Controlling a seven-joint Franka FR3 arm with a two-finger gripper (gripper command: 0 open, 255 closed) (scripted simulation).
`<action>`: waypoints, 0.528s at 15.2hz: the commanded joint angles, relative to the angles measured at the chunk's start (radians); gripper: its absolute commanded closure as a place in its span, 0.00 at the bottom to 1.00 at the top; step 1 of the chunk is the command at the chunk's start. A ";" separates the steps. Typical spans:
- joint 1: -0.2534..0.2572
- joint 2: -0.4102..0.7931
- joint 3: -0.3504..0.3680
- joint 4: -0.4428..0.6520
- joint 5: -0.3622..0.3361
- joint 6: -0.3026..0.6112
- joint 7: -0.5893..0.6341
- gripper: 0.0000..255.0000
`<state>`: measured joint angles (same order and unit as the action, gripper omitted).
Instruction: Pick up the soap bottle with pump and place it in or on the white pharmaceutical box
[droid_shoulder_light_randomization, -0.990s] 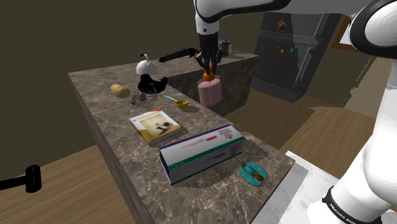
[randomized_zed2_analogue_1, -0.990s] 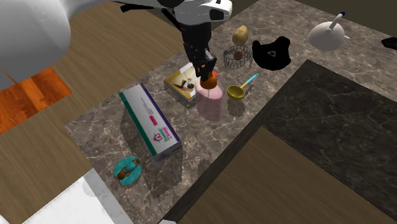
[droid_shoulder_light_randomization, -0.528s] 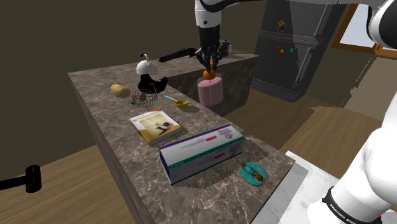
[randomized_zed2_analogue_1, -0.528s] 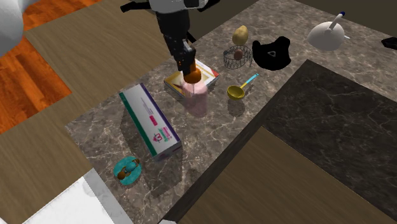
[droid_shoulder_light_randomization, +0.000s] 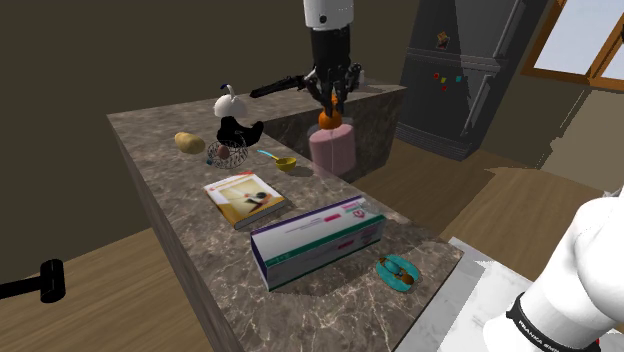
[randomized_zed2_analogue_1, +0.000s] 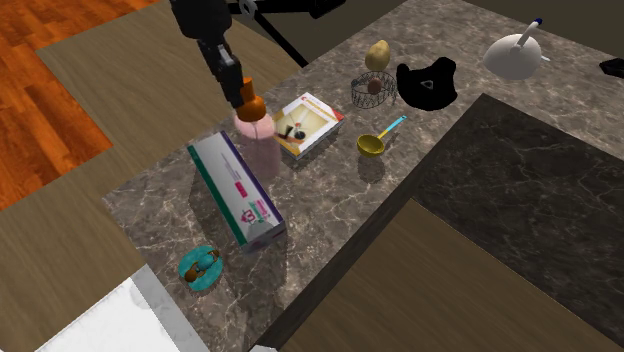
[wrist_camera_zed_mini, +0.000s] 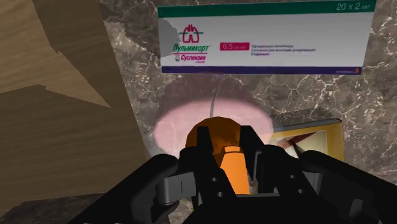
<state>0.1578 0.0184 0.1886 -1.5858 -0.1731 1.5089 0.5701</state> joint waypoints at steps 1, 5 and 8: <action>0.019 -0.037 0.019 -0.024 0.010 -0.019 0.037 1.00; 0.058 -0.088 0.060 -0.042 0.031 -0.062 0.110 1.00; 0.071 -0.110 0.075 -0.080 0.042 -0.050 0.140 1.00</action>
<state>0.2265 -0.0866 0.2606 -1.6548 -0.1338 1.4537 0.7032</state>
